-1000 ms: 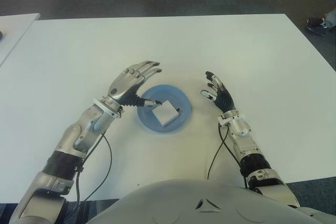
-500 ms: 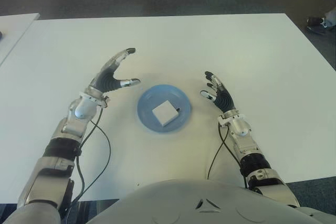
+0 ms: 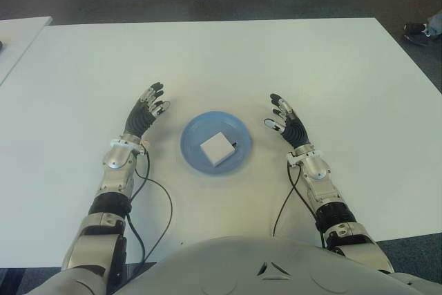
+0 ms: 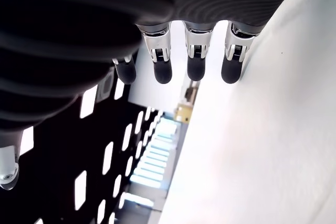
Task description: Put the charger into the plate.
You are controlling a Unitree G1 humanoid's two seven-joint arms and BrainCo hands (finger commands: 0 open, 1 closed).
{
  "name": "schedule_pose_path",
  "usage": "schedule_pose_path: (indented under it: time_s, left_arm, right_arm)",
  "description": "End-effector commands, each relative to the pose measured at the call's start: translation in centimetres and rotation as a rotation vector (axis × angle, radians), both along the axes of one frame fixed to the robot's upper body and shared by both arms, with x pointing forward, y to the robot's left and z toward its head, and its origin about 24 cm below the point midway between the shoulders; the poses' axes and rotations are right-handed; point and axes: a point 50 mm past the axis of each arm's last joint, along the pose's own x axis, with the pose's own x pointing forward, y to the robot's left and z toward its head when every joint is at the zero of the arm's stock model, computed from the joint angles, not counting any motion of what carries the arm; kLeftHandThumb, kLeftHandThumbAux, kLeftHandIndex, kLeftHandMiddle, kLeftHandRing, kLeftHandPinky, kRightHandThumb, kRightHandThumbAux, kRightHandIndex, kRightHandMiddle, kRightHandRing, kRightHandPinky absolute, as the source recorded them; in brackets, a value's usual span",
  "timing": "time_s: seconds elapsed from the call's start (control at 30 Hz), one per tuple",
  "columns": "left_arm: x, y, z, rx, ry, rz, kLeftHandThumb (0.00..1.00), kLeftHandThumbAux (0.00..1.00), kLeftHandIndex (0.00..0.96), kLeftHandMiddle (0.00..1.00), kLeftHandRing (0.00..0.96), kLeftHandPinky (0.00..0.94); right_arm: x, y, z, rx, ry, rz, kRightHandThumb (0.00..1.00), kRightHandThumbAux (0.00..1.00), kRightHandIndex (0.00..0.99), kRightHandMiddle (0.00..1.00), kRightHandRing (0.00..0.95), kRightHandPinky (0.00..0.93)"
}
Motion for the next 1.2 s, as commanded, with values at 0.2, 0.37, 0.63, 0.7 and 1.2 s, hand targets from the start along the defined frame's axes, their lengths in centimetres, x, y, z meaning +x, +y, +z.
schedule_pose_path:
  time_s: [0.2,0.37,0.63,0.7,1.2]
  left_arm:
    - [-0.4,0.5,-0.9,-0.005,0.044,0.008,0.002,0.578,0.000,0.002,0.000,0.001]
    - [-0.6,0.0,-1.4,0.014,0.068,-0.020,0.000,0.538,0.000,0.000,0.000,0.000]
    - [-0.5,-0.7,-1.7,0.023,0.088,-0.028,0.000,0.503,0.000,0.000,0.000,0.000]
    - [-0.4,-1.0,-1.8,0.022,0.097,-0.036,0.000,0.499,0.000,0.000,0.000,0.000]
    - [-0.2,-2.0,-1.9,0.023,0.101,-0.053,0.000,0.499,0.000,0.000,0.000,0.000]
  right_arm:
    - [-3.4,-0.8,-4.2,-0.002,0.264,-0.126,0.059,0.465,0.000,0.000,0.000,0.000]
    - [-3.4,-1.0,-4.0,-0.004,0.264,-0.159,0.040,0.490,0.000,0.000,0.000,0.000]
    - [-3.5,-1.2,-3.6,0.005,0.265,-0.189,0.030,0.529,0.000,0.000,0.000,0.000]
    - [-3.5,-1.3,-3.6,0.012,0.266,-0.198,0.030,0.542,0.000,0.000,0.000,0.000]
    - [-3.2,-1.5,-3.5,0.015,0.276,-0.212,0.019,0.589,0.000,0.000,0.000,0.000]
